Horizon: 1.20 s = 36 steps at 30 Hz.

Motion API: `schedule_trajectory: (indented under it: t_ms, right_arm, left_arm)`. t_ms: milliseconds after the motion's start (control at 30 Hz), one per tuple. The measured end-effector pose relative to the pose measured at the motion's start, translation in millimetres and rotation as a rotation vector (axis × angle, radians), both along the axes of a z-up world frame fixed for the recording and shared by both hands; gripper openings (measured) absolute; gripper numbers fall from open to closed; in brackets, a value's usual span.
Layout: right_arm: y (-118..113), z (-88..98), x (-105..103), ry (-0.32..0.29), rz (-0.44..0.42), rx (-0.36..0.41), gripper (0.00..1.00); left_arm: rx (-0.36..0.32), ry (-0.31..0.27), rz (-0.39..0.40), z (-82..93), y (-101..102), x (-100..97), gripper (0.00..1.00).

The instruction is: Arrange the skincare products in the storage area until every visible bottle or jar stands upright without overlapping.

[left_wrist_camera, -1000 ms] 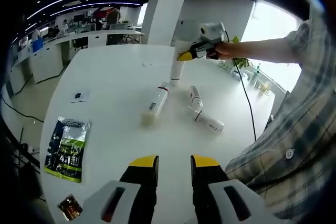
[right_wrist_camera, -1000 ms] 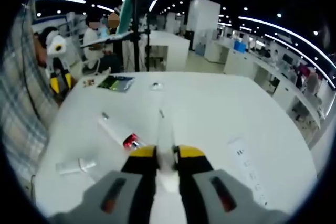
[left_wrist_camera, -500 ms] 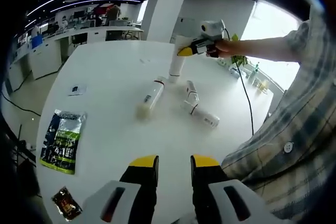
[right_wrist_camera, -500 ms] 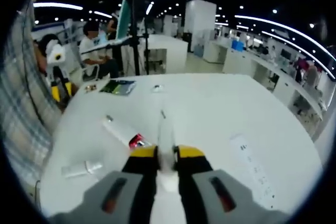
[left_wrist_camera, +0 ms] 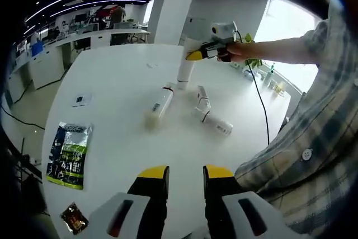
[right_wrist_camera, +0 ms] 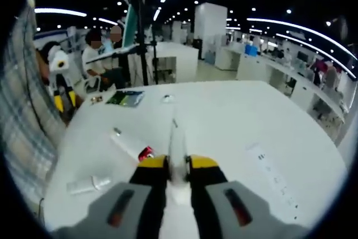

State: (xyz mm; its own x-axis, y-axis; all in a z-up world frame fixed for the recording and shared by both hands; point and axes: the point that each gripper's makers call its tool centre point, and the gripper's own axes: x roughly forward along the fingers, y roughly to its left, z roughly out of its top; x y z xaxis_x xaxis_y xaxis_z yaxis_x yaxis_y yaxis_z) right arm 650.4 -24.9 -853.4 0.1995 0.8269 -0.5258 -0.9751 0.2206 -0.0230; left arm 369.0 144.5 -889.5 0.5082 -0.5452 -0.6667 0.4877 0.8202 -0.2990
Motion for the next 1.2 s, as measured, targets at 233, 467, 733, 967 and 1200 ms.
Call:
schedule_trajectory:
  t_ms: [233, 467, 733, 967, 1200]
  right_arm:
    - [-1.7, 14.2, 5.3, 0.008, -0.037, 0.061, 0.14]
    - [-8.8, 18.7, 4.7, 0.004, -0.05, 0.049, 0.16]
    - [-22.5, 27.3, -1.2, 0.025, -0.044, -0.048, 0.23]
    - [-30.1, 29.0, -2.2, 0.07, -0.064, -0.147, 0.23]
    - [-23.1, 36.8, -3.8, 0.055, -0.022, -0.189, 0.23]
  left_arm:
    - [0.003, 0.002, -0.011, -0.7, -1.1, -0.2, 0.25]
    - [-0.004, 0.004, -0.026, -3.7, -7.1, -0.2, 0.25]
    - [-0.013, 0.002, -0.034, -4.9, -10.1, 0.8, 0.25]
    - [-0.008, 0.02, -0.016, -11.1, -8.7, -3.1, 0.25]
    - [-0.011, 0.028, -0.004, -14.2, -6.6, -10.9, 0.25]
